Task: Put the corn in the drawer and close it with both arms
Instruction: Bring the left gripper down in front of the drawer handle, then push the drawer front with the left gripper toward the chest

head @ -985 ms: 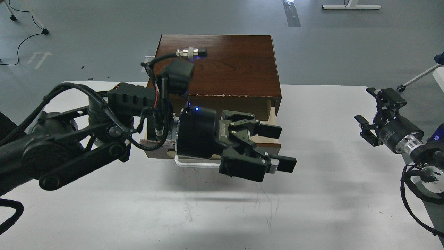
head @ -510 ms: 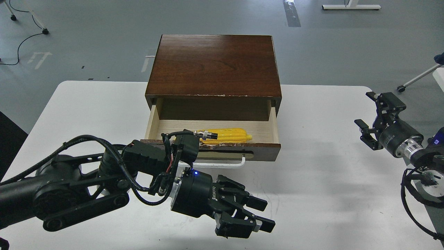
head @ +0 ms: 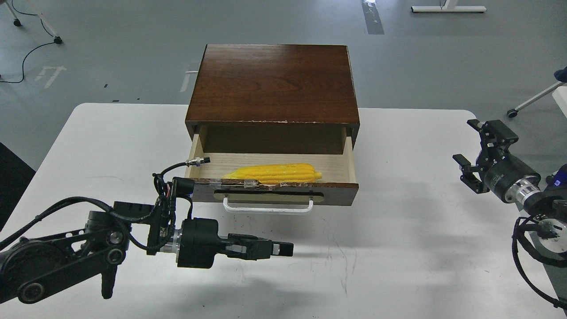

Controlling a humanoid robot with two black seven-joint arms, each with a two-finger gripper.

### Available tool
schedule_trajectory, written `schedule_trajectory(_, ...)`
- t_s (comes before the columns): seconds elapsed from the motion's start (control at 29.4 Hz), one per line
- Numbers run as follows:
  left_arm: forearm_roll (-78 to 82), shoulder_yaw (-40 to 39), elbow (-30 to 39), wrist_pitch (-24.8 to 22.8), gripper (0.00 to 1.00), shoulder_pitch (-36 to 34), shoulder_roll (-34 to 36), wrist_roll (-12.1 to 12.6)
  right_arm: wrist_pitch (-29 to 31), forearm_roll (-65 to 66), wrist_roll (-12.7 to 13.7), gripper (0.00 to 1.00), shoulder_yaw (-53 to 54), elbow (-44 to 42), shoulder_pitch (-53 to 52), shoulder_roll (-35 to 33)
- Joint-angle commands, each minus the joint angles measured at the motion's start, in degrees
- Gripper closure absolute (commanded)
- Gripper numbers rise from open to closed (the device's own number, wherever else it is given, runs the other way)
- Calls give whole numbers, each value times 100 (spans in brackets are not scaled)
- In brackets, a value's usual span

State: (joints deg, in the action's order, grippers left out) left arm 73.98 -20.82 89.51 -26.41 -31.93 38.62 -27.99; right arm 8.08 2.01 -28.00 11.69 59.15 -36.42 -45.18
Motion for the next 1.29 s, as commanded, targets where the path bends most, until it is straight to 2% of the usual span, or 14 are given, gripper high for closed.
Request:
schedule_trajectory(0.0, -51, -36, -127, 22, 100, 2, 5, -1, 0, 2, 0, 1, 0, 0, 3, 0)
schedule_trajectory(0.1, -51, -63, -180, 22, 100, 2, 5, -1, 0, 2, 0, 1, 0, 0, 3, 0)
schedule_trajectory(0.2, -51, -80, -206, 22, 100, 2, 5, 224, -8, 2, 0, 1, 0, 0, 3, 61)
schedule_trajectory(0.37, -42, -80, -268, 22, 100, 2, 5, 277, -8, 2, 0, 1, 0, 0, 3, 114)
schedule_trajectory(0.51, -42, -89, -355, 22, 100, 2, 14, 417, -8, 2, 0, 1, -9, 0, 12, 150)
schedule_trajectory(1.26, -183, -204, -364, -159, 100, 2, 119, 391, -8, 2, 0, 1, 0, 0, 65, 150)
